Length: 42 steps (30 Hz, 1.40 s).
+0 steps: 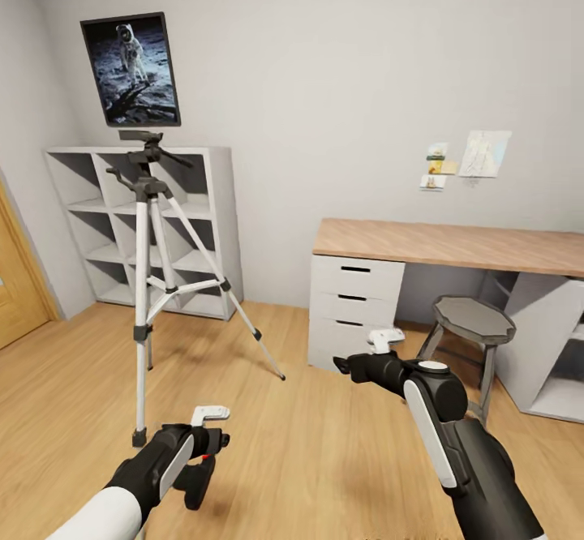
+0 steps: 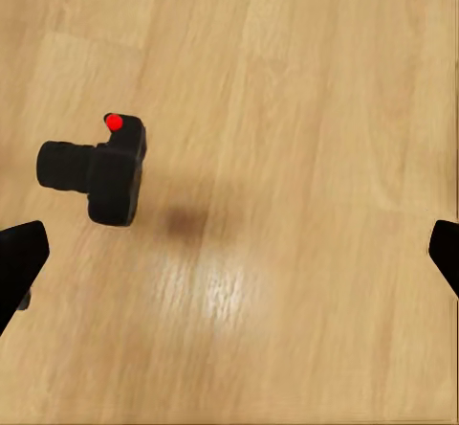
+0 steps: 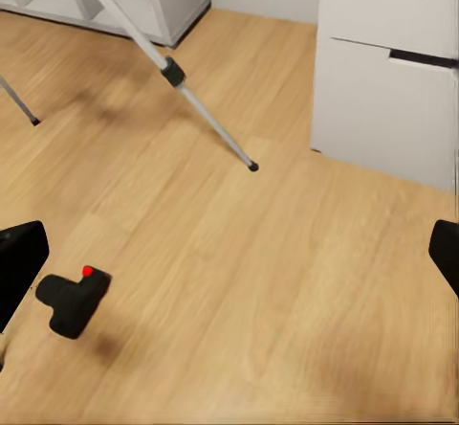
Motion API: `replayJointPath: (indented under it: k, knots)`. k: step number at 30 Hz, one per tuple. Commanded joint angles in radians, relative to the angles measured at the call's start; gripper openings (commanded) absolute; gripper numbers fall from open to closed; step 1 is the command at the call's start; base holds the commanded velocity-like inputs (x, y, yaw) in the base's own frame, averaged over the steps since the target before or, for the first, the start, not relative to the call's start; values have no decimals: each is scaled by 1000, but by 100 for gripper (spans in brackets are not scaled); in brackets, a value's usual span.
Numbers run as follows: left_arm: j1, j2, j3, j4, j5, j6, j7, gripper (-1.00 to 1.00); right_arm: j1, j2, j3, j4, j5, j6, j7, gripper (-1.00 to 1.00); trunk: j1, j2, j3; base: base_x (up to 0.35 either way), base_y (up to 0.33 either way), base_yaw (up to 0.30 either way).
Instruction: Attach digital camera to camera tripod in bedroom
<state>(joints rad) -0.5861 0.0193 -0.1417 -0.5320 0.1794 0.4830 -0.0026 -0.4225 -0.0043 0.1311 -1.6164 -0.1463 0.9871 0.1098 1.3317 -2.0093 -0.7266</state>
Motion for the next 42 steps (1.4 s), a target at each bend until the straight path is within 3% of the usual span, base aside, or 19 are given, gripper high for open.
replayJointPath:
  k: [1,5,16,42]
  knots:
    - [1,2,-5,-2,10,5,3,100,-1,0,2,0,-3,4,-1,100,4,-8,-4,0,0,-269]
    - [7,15,17,-3,14,5,3,100,0,1,7,0,-3,4,-1,100,19,-36,-15,0,0,-273]
    - [7,19,64,-3,14,8,18,100,1,-1,7,0,-2,4,-1,100,19,-36,-12,6,2,-222]
    - [6,19,74,-3,13,12,22,100,1,0,27,0,-2,4,-1,100,19,-36,-11,217,205,-12]
